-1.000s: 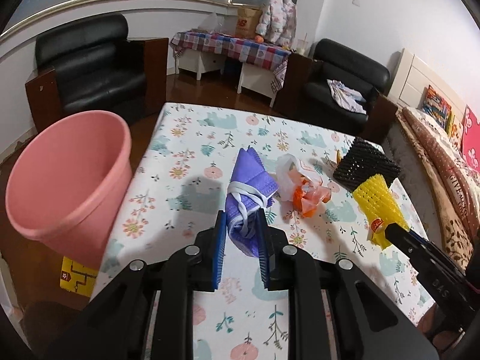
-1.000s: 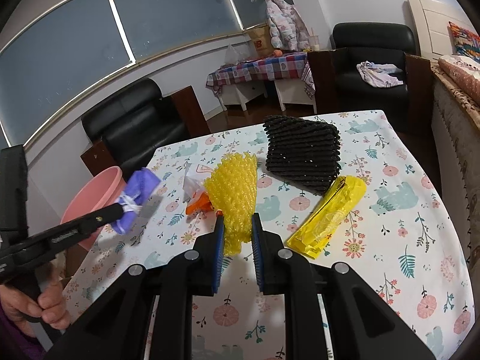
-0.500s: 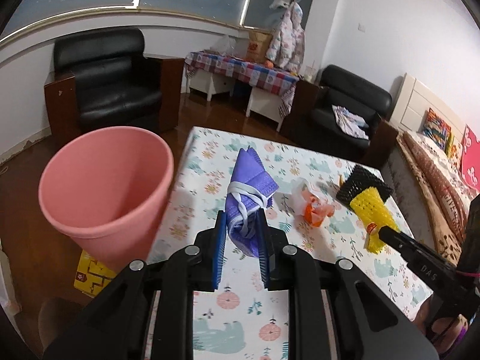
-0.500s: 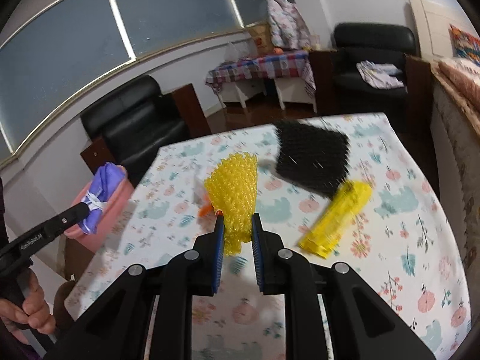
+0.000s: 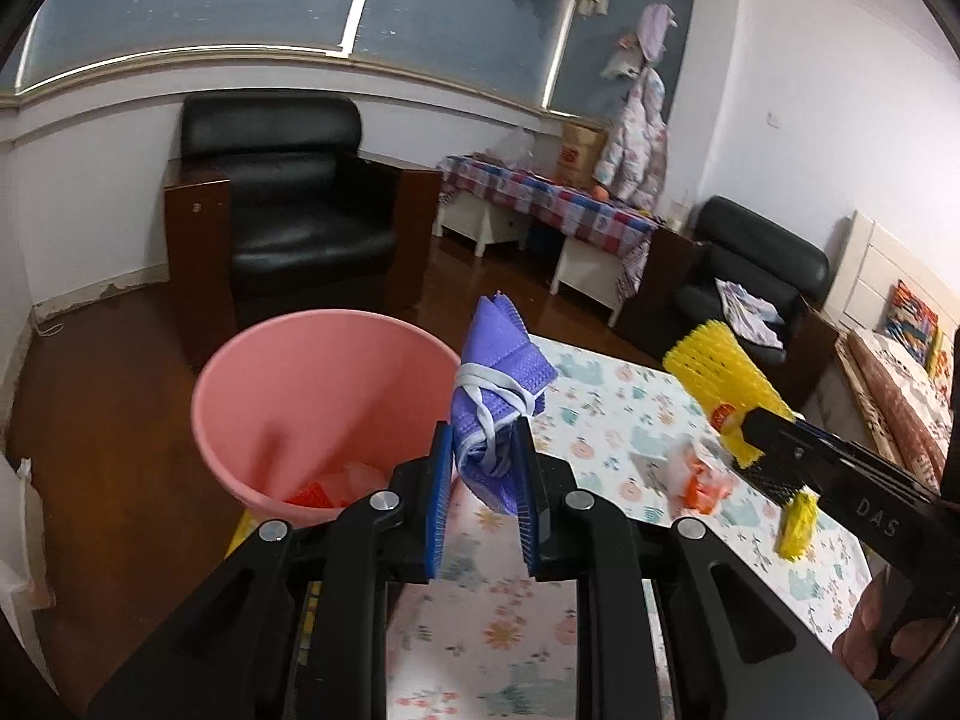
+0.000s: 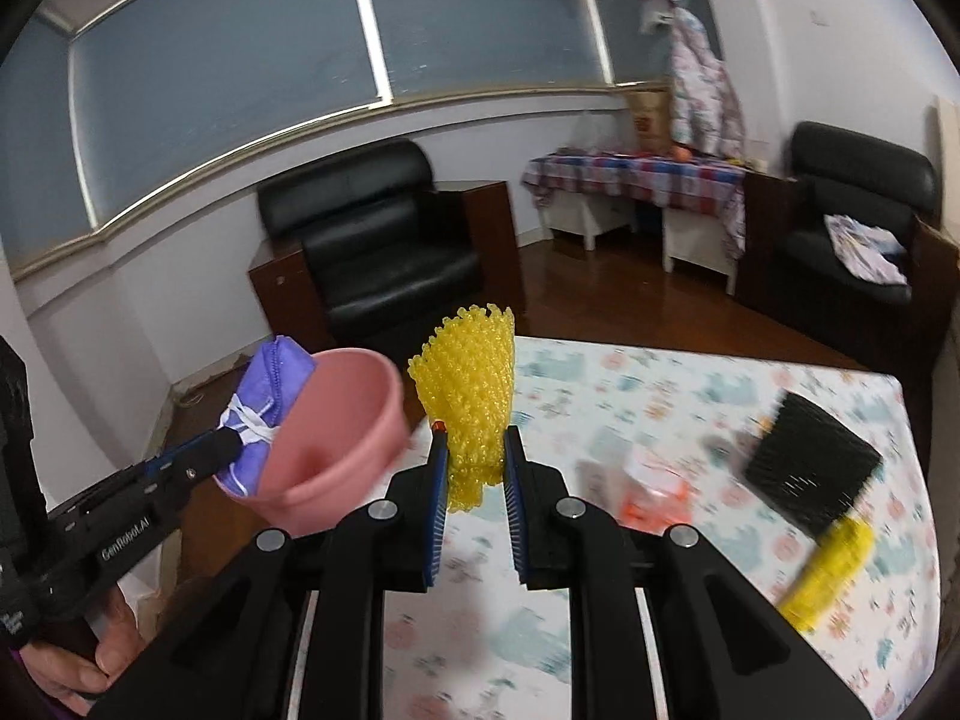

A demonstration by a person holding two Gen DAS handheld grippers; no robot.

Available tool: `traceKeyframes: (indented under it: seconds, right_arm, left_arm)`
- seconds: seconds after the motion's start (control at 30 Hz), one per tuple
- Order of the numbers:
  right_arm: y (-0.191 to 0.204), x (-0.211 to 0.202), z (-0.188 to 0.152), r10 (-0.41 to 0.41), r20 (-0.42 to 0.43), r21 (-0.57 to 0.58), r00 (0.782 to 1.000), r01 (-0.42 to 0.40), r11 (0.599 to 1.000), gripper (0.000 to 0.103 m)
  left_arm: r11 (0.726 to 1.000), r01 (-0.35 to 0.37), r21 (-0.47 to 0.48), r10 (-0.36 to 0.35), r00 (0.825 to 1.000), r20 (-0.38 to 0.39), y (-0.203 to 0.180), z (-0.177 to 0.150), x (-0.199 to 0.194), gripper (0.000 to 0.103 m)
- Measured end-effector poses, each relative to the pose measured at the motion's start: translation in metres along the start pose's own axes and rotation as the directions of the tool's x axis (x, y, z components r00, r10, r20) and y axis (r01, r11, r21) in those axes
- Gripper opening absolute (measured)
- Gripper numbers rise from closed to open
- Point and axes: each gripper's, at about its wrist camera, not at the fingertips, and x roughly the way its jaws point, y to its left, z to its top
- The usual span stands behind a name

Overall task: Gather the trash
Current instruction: 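Carry the purple bag and yellow foam net to the pink bucket and release both, then move both tools back over the table toward the orange wrapper and yellow bag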

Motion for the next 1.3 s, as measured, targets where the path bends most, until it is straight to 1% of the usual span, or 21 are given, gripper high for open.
traceKeyframes:
  seconds: [0.2, 0.47, 0.73, 0.83, 0.97, 1.1, 1.13, 1.17, 1.2, 1.23, 1.27, 1.3]
  right_arm:
    - [0.039, 0.024, 0.012, 0.033, -0.024, -0.069, 0.999, -0.035, 0.997, 0.017]
    - [0.075, 0.065, 0.017, 0.08, -0.096, -0.096, 0.992, -0.09, 0.991, 0.017]
    - [0.094, 0.106, 0.027, 0.111, -0.166, -0.09, 0.98, -0.128, 0.988, 0.017]
    - [0.099, 0.12, 0.027, 0.119, -0.193, -0.08, 0.974, -0.136, 0.987, 0.017]
    - [0.103, 0.132, 0.028, 0.116, -0.211, -0.087, 0.971, -0.137, 0.987, 0.017]
    - [0.108, 0.141, 0.03, 0.123, -0.216, -0.082, 0.969, -0.143, 0.986, 0.017]
    - [0.109, 0.143, 0.03, 0.13, -0.219, -0.079, 0.967, -0.15, 0.985, 0.018]
    - [0.11, 0.146, 0.031, 0.143, -0.227, -0.074, 0.963, -0.163, 0.984, 0.025]
    - [0.11, 0.147, 0.032, 0.145, -0.23, -0.074, 0.962, -0.166, 0.983, 0.038]
    - [0.11, 0.148, 0.033, 0.146, -0.228, -0.073, 0.963, -0.167, 0.983, 0.043]
    - [0.109, 0.148, 0.034, 0.148, -0.224, -0.072, 0.963, -0.167, 0.983, 0.048]
    - [0.109, 0.148, 0.034, 0.149, -0.223, -0.071, 0.963, -0.169, 0.983, 0.048]
  left_arm:
    - [0.998, -0.038, -0.044, 0.038, 0.999, 0.01, 0.027, 0.003, 0.0, 0.019]
    - [0.994, -0.075, -0.081, 0.074, 0.997, -0.019, 0.059, 0.003, 0.015, 0.019]
    - [0.989, -0.093, -0.119, 0.087, 0.995, -0.05, 0.081, 0.006, 0.031, 0.019]
    - [0.988, -0.099, -0.12, 0.092, 0.994, -0.06, 0.086, 0.009, 0.036, 0.019]
    - [0.986, -0.11, -0.124, 0.101, 0.992, -0.072, 0.092, 0.012, 0.041, 0.019]
    - [0.986, -0.102, -0.135, 0.094, 0.993, -0.067, 0.1, 0.016, 0.043, 0.019]
    - [0.985, -0.103, -0.135, 0.095, 0.993, -0.065, 0.1, 0.017, 0.044, 0.02]
    - [0.986, -0.1, -0.136, 0.092, 0.994, -0.064, 0.102, 0.019, 0.044, 0.021]
    - [0.986, -0.097, -0.139, 0.089, 0.994, -0.061, 0.103, 0.02, 0.044, 0.021]
    - [0.985, -0.1, -0.142, 0.092, 0.994, -0.06, 0.104, 0.021, 0.044, 0.021]
    - [0.984, -0.1, -0.148, 0.092, 0.994, -0.062, 0.105, 0.021, 0.044, 0.021]
    - [0.983, -0.097, -0.157, 0.088, 0.994, -0.067, 0.107, 0.022, 0.044, 0.022]
